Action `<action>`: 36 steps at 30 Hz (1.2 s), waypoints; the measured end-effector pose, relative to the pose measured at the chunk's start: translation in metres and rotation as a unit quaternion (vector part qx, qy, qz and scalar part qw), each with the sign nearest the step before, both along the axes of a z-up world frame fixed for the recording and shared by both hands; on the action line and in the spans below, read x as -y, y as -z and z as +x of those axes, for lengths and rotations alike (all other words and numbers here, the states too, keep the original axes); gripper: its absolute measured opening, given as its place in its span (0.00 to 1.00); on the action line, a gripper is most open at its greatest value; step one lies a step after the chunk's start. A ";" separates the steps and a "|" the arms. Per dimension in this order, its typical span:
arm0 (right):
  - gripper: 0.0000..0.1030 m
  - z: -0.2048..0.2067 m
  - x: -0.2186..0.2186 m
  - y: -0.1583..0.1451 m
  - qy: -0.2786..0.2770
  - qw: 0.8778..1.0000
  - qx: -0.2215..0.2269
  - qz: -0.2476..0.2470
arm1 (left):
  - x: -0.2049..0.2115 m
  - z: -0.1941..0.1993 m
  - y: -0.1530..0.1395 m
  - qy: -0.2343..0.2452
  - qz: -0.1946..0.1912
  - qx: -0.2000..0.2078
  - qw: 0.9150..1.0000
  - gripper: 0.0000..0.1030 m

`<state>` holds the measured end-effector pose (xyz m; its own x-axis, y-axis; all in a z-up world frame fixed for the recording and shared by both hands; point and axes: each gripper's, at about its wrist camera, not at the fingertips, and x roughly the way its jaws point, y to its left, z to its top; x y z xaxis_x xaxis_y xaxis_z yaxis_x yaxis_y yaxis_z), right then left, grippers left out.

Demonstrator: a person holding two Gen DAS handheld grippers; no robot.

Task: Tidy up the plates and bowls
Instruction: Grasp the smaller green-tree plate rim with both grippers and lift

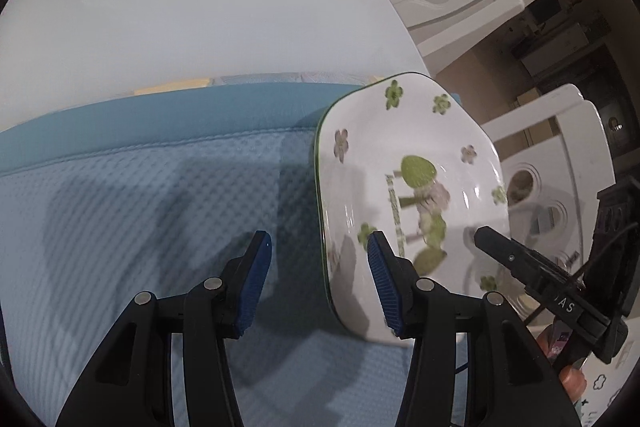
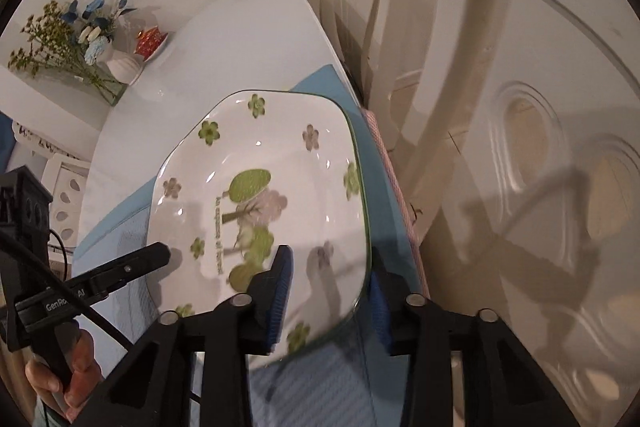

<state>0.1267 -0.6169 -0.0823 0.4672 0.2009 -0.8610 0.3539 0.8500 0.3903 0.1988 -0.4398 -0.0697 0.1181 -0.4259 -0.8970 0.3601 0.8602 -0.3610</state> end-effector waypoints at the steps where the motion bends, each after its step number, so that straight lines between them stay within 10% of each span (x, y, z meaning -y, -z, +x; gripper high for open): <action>1: 0.31 0.003 -0.001 0.001 -0.003 1.000 0.003 -0.011 | 0.001 0.001 0.001 0.000 0.000 0.001 1.000 0.44; 9: 0.30 -0.001 -0.025 -0.007 -0.047 0.996 -0.004 -0.075 | -0.006 0.000 0.000 0.005 -0.004 0.012 1.000 0.44; 21: 0.30 -0.009 -0.026 0.014 -0.028 1.000 0.002 0.012 | 0.003 0.025 0.002 0.040 -0.003 0.022 0.999 0.44; 36: 0.31 -0.020 -0.046 0.002 -0.144 0.987 0.056 -0.047 | -0.007 -0.014 -0.013 0.076 -0.008 0.077 0.994 0.44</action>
